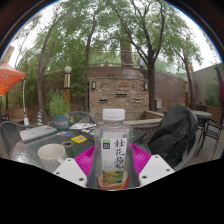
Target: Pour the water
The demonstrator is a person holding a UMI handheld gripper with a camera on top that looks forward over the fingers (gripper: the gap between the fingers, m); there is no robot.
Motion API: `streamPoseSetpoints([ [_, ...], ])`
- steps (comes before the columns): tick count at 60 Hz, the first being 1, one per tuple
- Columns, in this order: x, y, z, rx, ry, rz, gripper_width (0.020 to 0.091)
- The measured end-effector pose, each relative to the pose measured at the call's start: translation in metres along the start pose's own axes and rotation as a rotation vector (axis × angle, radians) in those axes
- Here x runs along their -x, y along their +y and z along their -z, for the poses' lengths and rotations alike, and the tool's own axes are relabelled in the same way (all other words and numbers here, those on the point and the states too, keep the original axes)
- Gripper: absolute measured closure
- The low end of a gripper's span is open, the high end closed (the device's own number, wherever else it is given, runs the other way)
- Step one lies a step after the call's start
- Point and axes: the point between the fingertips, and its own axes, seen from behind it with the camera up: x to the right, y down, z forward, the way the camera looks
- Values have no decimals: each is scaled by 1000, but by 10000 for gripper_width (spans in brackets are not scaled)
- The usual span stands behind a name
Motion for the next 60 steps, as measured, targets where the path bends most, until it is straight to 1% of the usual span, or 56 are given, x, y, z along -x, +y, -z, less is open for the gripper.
streamPoseSetpoints([
  [2, 5, -3, 0, -25, -2, 27, 572],
  [5, 3, -3, -2, -42, 0, 50, 572],
  [11, 2, -4, 3, -62, 0, 20, 571],
  [16, 7, -4, 3, -74, 4, 27, 531],
  [21, 7, -4, 3, -71, 15, 34, 456],
  [23, 5, 0, 3, -54, 21, 34, 425],
  [25, 3, 1, 4, -19, 32, 32, 361],
  [27, 3, 5, 6, 9, 32, 27, 277],
  [28, 4, 6, 7, 15, 32, 24, 253],
  [29, 4, 8, 6, 15, 30, 21, 245],
  [35, 6, -9, 18, -9, 42, 17, 266],
  [44, 6, -5, 55, 4, 61, 12, 266],
  [52, 13, -14, 108, -2, 91, 36, 267],
  [60, 29, -21, 177, -5, 111, 43, 266],
])
